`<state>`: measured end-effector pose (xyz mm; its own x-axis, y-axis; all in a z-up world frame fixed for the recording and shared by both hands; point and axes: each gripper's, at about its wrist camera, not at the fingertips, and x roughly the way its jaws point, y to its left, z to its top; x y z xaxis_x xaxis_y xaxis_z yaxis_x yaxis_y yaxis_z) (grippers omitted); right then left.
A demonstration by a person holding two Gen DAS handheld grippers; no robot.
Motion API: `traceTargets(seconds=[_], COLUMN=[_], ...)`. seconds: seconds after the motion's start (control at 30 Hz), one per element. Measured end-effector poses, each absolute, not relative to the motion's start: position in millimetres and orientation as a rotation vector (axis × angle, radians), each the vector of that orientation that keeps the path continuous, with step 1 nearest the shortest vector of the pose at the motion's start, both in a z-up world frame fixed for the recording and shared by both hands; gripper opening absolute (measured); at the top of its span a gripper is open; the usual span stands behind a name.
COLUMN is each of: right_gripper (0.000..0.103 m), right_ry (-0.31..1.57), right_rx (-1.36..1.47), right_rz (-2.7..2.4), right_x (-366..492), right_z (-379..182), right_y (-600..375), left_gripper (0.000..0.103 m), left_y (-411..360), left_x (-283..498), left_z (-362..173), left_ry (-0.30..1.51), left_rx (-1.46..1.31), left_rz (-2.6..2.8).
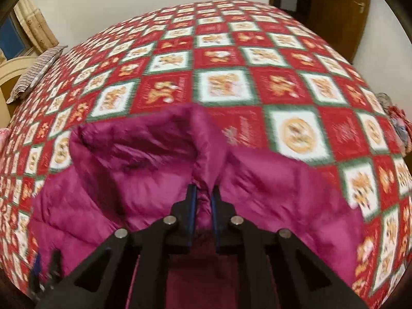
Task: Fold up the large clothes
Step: 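Grasp the jacket's collar edge with the right gripper, then grasp the collar edge with the left gripper while the right gripper holds it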
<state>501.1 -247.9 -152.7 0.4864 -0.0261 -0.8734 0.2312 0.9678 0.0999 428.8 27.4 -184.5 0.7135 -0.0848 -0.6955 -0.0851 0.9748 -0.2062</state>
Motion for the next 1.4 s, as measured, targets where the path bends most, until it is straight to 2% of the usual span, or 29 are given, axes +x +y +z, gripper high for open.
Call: traceTargets(seconds=[0.1,0.13,0.27,0.4,0.57,0.7,0.77,0.8,0.83,1.4], right_gripper=[0.009,0.003,0.002,0.002,0.002,0.002,0.002,0.002,0.002,0.002], right_ry=[1.055,1.042,0.902,0.85,0.819,0.807,0.804,0.803,0.802,0.802], right_rx=[0.242,0.256,0.216,0.183,0.25,0.278,0.281,0.286,0.29,0.278], right_rz=[-0.219,-0.222,-0.221,-0.234,-0.199,-0.184,-0.182,-0.179,-0.177,-0.185], right_x=[484,481,465,461,460,457,456,456,455,456], right_z=[-176,-181,-187,-189,-191,-193,-193,-193,-193,-194], right_y=[-267,-271,-268,-264,-274,-275,-275,-275,-276,-275], left_gripper=[0.084,0.084,0.085,0.085,0.085,0.084,0.065,0.05,0.044,0.043], left_y=[31,32,12,-25,-70,-80,-72,-66,-61,-48], left_x=[423,421,443,493,558,560,549,541,536,499], left_z=[-165,-153,-111,-95,-115,-154,-162,-165,-166,-187], left_ry=[0.756,0.732,0.708,0.764,0.931,1.05,1.032,1.019,1.019,0.855], left_rx=[-0.256,-0.272,-0.249,-0.211,-0.231,-0.206,-0.203,-0.208,-0.206,-0.102], left_rz=[-0.043,-0.068,-0.151,-0.198,-0.183,-0.119,-0.095,-0.098,-0.096,-0.03])
